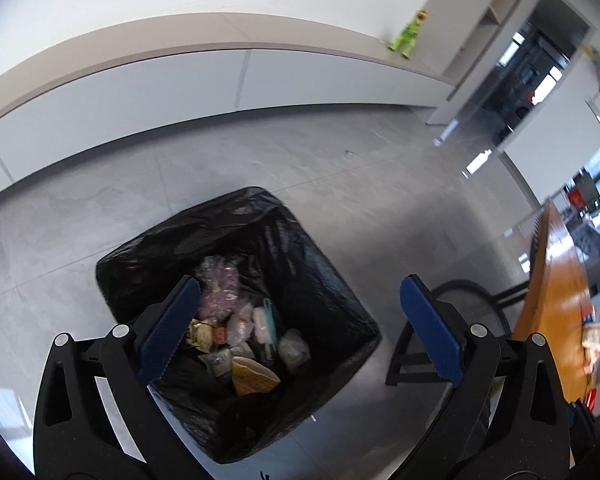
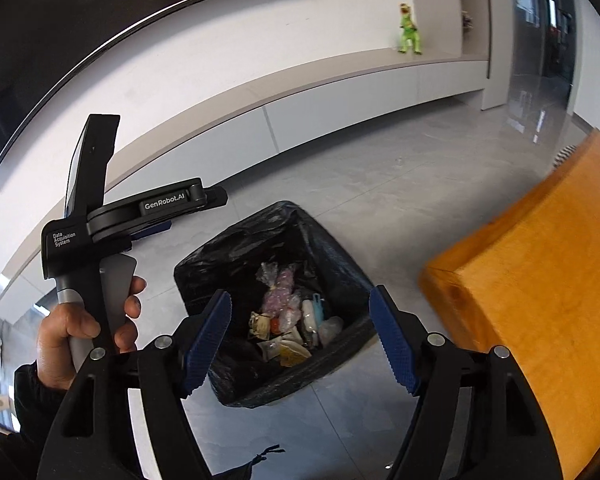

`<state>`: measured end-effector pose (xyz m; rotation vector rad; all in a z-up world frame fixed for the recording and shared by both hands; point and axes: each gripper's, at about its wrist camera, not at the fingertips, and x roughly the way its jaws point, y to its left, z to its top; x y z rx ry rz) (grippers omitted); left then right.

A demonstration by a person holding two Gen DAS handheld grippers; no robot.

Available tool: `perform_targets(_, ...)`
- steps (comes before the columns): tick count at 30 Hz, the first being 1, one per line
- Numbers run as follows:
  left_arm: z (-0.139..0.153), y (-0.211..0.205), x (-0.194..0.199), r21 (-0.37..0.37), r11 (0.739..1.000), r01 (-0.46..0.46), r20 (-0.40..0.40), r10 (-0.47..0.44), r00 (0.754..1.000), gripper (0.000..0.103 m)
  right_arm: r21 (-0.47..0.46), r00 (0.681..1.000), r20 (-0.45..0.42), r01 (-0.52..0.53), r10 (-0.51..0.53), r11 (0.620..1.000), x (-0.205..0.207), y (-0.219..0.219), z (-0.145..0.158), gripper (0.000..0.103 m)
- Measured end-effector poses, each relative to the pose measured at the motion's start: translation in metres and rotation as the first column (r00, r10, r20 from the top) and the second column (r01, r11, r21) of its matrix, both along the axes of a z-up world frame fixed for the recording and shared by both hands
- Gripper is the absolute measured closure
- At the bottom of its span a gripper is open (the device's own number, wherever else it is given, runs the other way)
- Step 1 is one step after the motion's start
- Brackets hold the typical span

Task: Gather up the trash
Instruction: 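Drop the snack packet and soybean milk cup into the black trash bag, then move both open tools back over the table toward the remaining items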

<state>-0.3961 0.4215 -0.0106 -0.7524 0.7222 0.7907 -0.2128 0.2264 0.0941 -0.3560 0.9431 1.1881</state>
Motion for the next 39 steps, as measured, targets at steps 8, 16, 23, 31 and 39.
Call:
perform_targets(8, 0.027, -0.063, 0.077, 0.03, 0.967, 0.252, 0.027, -0.253, 0.967, 0.006, 0.019, 0.984, -0.006, 0.18, -0.18, 0.983, 0.06, -0.081, 0.011, 0.031)
perform_targets(16, 0.046, -0.138, 0.172, 0.05, 0.878, 0.477, 0.011, -0.478, 0.878, 0.006, 0.021, 0.927, -0.016, 0.375, -0.374, 0.927, 0.131, -0.173, 0.015, 0.031)
perform_targets(23, 0.057, -0.199, 0.243, 0.052, 0.789, 0.612, -0.001, -0.612, 0.791, 0.006, 0.02, 0.871, 0.008, 0.492, -0.492, 0.871, 0.183, -0.243, 0.024, 0.03)
perform_targets(31, 0.061, -0.288, 0.333, 0.044, 0.629, 0.776, -0.022, -0.776, 0.63, 0.006, 0.006, 0.729, 0.042, 0.683, -0.683, 0.73, 0.249, -0.352, 0.026, 0.03)
perform_targets(39, 0.053, -0.352, 0.388, 0.018, 0.498, 0.867, -0.057, -0.865, 0.498, 0.006, -0.1, 0.709, 0.188, 0.702, -0.68, 0.705, 0.318, -0.436, 0.033, 0.021)
